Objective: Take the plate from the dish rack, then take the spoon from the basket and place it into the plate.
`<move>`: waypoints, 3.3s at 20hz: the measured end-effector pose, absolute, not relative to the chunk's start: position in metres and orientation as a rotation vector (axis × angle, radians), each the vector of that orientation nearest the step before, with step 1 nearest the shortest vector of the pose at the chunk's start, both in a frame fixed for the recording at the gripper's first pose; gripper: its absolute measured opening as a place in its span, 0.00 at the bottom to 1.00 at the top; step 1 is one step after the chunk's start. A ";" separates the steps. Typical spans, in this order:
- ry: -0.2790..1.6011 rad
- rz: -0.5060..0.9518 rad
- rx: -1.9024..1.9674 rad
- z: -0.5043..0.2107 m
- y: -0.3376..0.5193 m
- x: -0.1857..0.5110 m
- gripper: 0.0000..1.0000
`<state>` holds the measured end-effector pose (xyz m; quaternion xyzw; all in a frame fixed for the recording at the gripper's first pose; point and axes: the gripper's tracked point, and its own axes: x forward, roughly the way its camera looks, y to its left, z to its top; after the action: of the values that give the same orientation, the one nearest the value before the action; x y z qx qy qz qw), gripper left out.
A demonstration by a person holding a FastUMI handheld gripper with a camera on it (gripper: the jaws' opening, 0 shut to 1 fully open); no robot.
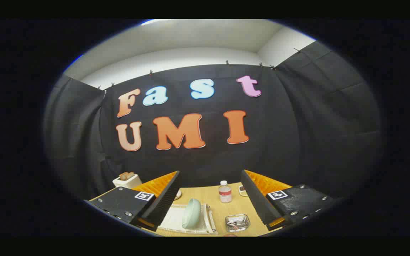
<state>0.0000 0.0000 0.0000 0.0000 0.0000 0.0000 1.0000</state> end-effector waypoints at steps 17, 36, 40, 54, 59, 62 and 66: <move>0.103 -0.078 -0.035 -0.016 0.000 0.015 0.99; 0.550 0.008 -0.082 -0.184 0.040 0.053 1.00; 0.649 0.022 -0.087 -0.221 0.048 0.055 1.00; 0.798 -0.127 -0.102 -0.259 0.046 0.064 0.27; 0.751 -0.166 -0.208 -0.237 0.051 0.068 0.22; 0.694 -0.207 -0.316 -0.213 0.049 0.070 0.22; 0.629 -0.225 -0.284 -0.178 0.057 0.058 0.22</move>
<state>0.0576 0.0573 -0.1781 -0.1390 0.3076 -0.1100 0.9348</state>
